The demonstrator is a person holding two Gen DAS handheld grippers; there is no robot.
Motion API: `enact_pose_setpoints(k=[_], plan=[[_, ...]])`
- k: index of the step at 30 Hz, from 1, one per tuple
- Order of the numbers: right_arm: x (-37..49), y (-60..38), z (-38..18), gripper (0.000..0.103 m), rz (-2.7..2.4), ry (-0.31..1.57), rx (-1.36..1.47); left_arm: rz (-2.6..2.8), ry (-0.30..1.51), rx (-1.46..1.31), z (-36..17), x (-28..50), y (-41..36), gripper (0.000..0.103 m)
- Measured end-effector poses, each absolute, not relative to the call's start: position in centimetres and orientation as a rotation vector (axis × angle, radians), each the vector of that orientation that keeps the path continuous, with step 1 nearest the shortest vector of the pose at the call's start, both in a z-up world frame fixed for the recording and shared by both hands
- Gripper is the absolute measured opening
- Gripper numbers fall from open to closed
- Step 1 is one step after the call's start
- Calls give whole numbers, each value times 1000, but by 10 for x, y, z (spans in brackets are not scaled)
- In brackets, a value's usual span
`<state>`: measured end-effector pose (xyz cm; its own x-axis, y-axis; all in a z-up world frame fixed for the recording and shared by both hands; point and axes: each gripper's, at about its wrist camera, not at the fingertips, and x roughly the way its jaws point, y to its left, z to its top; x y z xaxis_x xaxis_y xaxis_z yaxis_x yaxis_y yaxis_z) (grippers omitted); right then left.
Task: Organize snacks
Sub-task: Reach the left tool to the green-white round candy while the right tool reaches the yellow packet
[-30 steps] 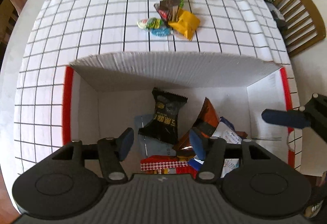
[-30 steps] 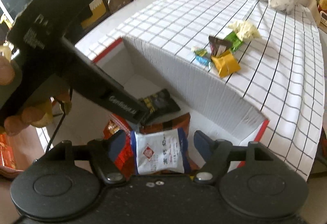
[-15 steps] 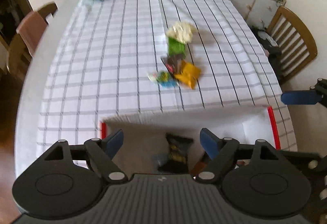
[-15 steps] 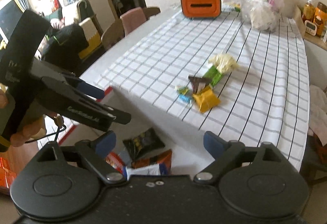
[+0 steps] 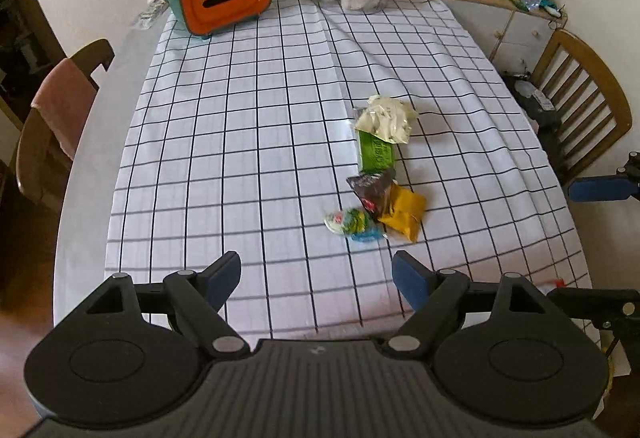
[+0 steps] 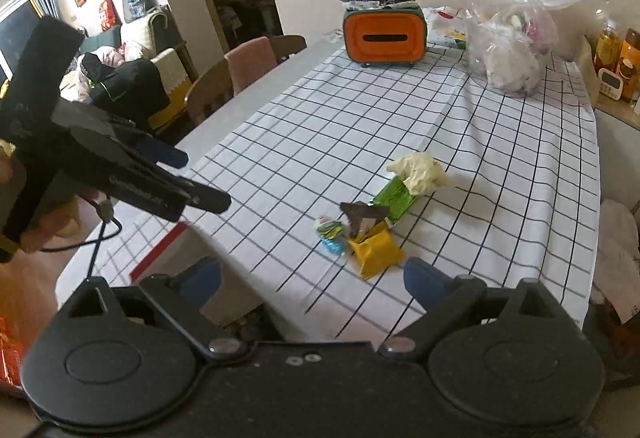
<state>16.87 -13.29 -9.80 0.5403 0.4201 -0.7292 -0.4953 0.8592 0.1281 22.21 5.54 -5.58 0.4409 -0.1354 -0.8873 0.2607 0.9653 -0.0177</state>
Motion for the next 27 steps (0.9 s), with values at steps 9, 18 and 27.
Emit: enact_pose_setpoints(k=[9, 18, 27], plan=[[225, -131, -120, 97, 542, 914, -98, -286, 1199, 155, -90, 280, 48, 83], [271, -118, -166, 92, 539, 1053, -123, -385, 1291, 235, -144, 313, 20, 83], [298, -104, -201, 82, 536, 1129, -188, -426, 1381, 199, -180, 342, 8, 83]])
